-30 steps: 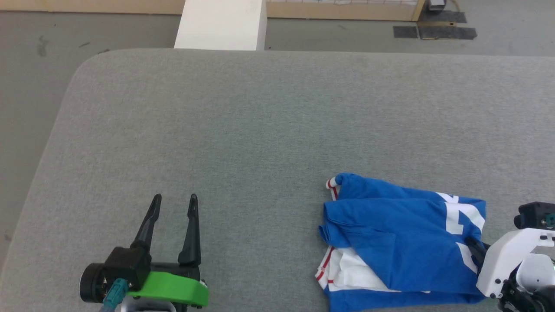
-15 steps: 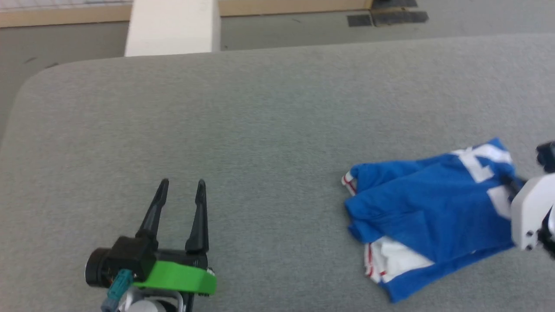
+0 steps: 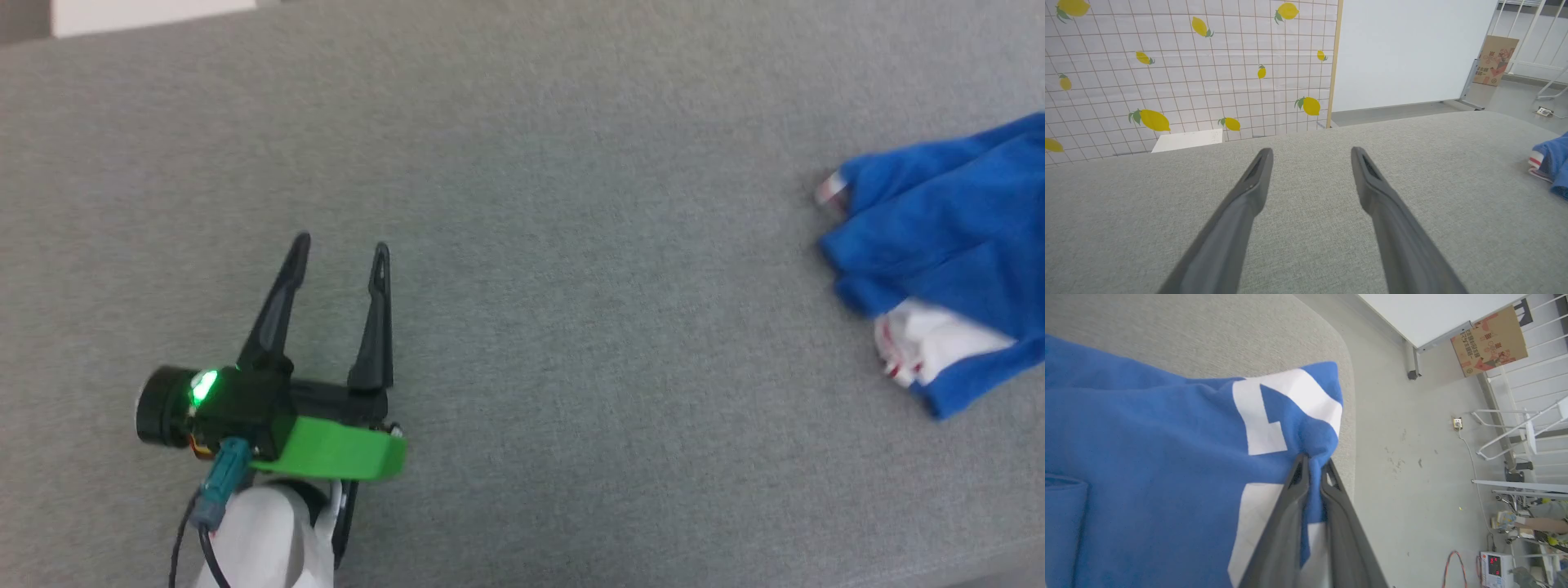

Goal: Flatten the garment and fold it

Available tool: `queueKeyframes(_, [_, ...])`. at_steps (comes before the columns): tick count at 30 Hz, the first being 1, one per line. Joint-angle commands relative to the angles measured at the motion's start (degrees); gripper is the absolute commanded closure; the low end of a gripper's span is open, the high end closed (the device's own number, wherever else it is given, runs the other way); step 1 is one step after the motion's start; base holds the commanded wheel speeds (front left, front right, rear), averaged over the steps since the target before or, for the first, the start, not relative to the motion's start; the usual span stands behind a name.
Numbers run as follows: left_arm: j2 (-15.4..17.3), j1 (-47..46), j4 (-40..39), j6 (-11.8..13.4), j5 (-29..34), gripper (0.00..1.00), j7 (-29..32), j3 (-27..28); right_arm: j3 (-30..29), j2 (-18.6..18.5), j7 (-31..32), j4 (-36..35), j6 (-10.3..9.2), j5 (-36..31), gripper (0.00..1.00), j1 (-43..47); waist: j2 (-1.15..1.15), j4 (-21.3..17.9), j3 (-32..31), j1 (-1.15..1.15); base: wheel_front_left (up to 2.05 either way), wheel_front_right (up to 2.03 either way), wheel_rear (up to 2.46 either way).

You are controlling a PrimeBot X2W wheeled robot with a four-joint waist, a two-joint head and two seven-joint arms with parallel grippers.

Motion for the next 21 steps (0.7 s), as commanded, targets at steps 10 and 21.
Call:
queueKeyframes(10, [2.5, -5.6, -5.3, 0.6, 3.4, 0.0, 3.1, -0.8, -0.7, -6.2, -6.2, 8.4, -0.1, -5.3, 1.0, -8.6, 0.5, -4.5, 11.2, 0.0, 0.0, 0.0, 0.0])
queueKeyframes(21, [4.4, -8.8, -9.6, 0.8, 5.2, 0.0, 5.8, -1.1, -2.4, -7.7, -12.4, 18.5, -0.1, -10.8, 1.0, -13.8, 0.5, -3.9, 17.4, 0.0, 0.0, 0.0, 0.0])
